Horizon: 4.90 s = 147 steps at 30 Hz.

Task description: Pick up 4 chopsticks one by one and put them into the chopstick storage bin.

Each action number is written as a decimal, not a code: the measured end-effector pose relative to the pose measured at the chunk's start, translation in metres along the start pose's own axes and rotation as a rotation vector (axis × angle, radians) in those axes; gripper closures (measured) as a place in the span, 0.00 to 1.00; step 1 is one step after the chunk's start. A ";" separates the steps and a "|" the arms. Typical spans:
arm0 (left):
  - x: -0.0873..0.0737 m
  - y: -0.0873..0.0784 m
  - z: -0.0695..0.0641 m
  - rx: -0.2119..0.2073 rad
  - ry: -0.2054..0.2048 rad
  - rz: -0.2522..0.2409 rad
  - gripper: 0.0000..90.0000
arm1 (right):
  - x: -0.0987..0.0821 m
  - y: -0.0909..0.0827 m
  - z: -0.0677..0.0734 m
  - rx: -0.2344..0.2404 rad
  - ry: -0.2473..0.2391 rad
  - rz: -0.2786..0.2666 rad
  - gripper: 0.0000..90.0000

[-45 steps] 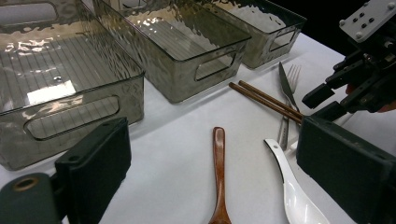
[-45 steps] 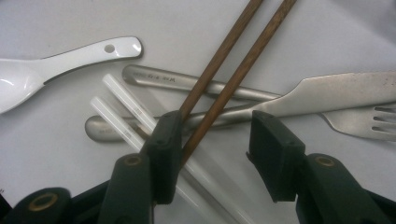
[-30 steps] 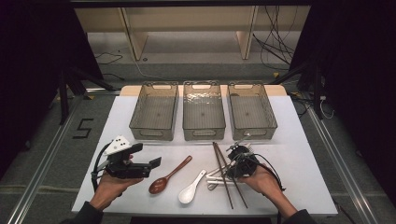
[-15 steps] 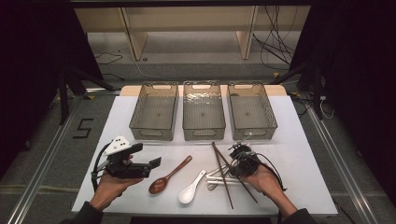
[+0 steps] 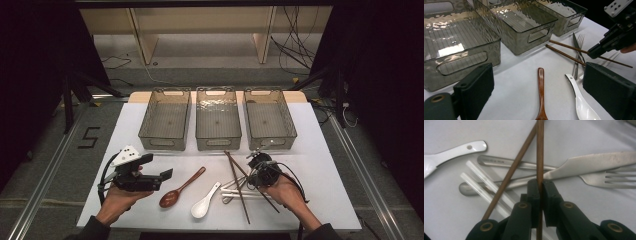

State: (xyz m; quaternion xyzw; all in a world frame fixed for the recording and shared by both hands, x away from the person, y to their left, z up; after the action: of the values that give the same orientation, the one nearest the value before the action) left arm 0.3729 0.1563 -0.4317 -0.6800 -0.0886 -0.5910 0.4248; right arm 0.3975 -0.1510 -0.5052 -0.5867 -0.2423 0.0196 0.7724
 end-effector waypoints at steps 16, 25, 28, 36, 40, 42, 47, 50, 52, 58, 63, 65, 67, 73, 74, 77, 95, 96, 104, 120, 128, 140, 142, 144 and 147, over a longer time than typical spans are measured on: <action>-0.004 0.008 -0.003 -0.044 0.026 0.067 0.11 | 0.004 -0.016 0.023 0.026 -0.218 -0.036 0.95; 0.005 0.025 -0.019 -0.098 0.106 0.147 0.12 | 0.004 -0.026 0.040 0.041 -0.382 -0.046 0.95; 0.006 0.030 -0.022 -0.111 0.142 0.177 0.13 | 0.003 -0.026 0.043 0.040 -0.436 -0.040 0.95; 0.017 0.052 -0.037 -0.184 0.282 0.254 0.17 | -0.001 -0.027 0.055 0.027 -0.574 -0.020 0.95; 0.015 0.059 -0.047 -0.240 0.355 0.314 0.19 | -0.006 -0.026 0.059 0.033 -0.617 -0.001 0.95; 0.014 0.061 -0.049 -0.254 0.370 0.328 0.21 | -0.007 -0.026 0.061 0.036 -0.641 0.000 0.95; 0.008 0.069 -0.060 -0.329 0.476 0.404 0.29 | -0.011 -0.026 0.066 0.041 -0.690 0.013 0.95; 0.005 0.073 -0.064 -0.354 0.503 0.433 0.36 | -0.012 -0.026 0.068 0.041 -0.718 0.018 0.95; 0.004 0.074 -0.065 -0.354 0.515 0.439 0.37 | -0.013 -0.025 0.070 0.041 -0.736 0.020 0.95; -0.001 0.079 -0.073 -0.411 0.550 0.470 0.45 | -0.015 -0.025 0.071 0.038 -0.775 0.022 0.95; -0.003 0.080 -0.077 -0.447 0.571 0.480 0.53 | -0.017 -0.026 0.073 0.041 -0.812 0.025 0.95; -0.003 0.081 -0.079 -0.469 0.564 0.488 0.59 | -0.019 -0.025 0.074 0.042 -0.821 0.025 0.95; -0.004 0.081 -0.080 -0.488 0.564 0.503 0.61 | -0.019 -0.025 0.075 0.045 -0.832 0.025 0.95; -0.006 0.082 -0.085 -0.513 0.585 0.508 0.67 | -0.020 -0.025 0.076 0.052 -0.850 0.033 0.95; -0.006 0.082 -0.086 -0.517 0.589 0.510 0.68 | -0.021 -0.025 0.076 0.051 -0.849 0.033 0.95; -0.006 0.082 -0.087 -0.523 0.600 0.505 0.72 | -0.021 -0.025 0.077 0.055 -0.850 0.028 0.95; -0.006 0.075 -0.094 -0.589 0.659 0.478 0.93 | -0.019 -0.029 0.073 0.068 -0.822 0.004 0.82; -0.006 0.075 -0.094 -0.589 0.659 0.478 0.93 | -0.018 -0.030 0.071 0.068 -0.821 -0.003 0.79; -0.003 0.071 -0.069 -0.492 0.562 0.467 0.93 | -0.004 -0.047 0.060 0.071 -0.617 -0.164 0.44; 0.010 0.065 -0.023 -0.278 0.313 0.401 0.93 | 0.013 -0.065 0.027 0.136 -0.192 -0.465 0.29; 0.013 0.062 -0.002 -0.207 0.209 0.363 0.93 | 0.011 -0.067 0.017 0.161 -0.053 -0.502 0.25; 0.019 0.060 0.019 -0.143 0.137 0.335 0.93 | 0.000 -0.071 0.011 0.159 -0.010 -0.541 0.25; 0.020 0.059 0.025 -0.127 0.122 0.329 0.93 | -0.002 -0.071 0.009 0.151 -0.011 -0.540 0.25; 0.021 0.059 0.033 -0.114 0.106 0.329 0.93 | -0.005 -0.070 0.008 0.151 -0.009 -0.530 0.24; 0.022 0.057 0.048 -0.079 0.083 0.324 0.93 | -0.006 -0.070 0.009 0.152 -0.011 -0.528 0.24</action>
State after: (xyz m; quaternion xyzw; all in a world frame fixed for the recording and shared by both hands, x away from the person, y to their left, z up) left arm 0.4493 0.1448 -0.4367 -0.6767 0.0631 -0.5452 0.4908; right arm 0.3706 -0.1670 -0.4414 -0.4437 -0.3888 -0.1610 0.7912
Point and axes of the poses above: each handheld gripper's, and its own axes: y roughly forward along the jaws, x roughly out of its top, z roughly to its left, the point moved 7 cm from there along y, roughly forward along the jaws, and after that the axes turned 15 degrees about y, right-handed, at the moved point
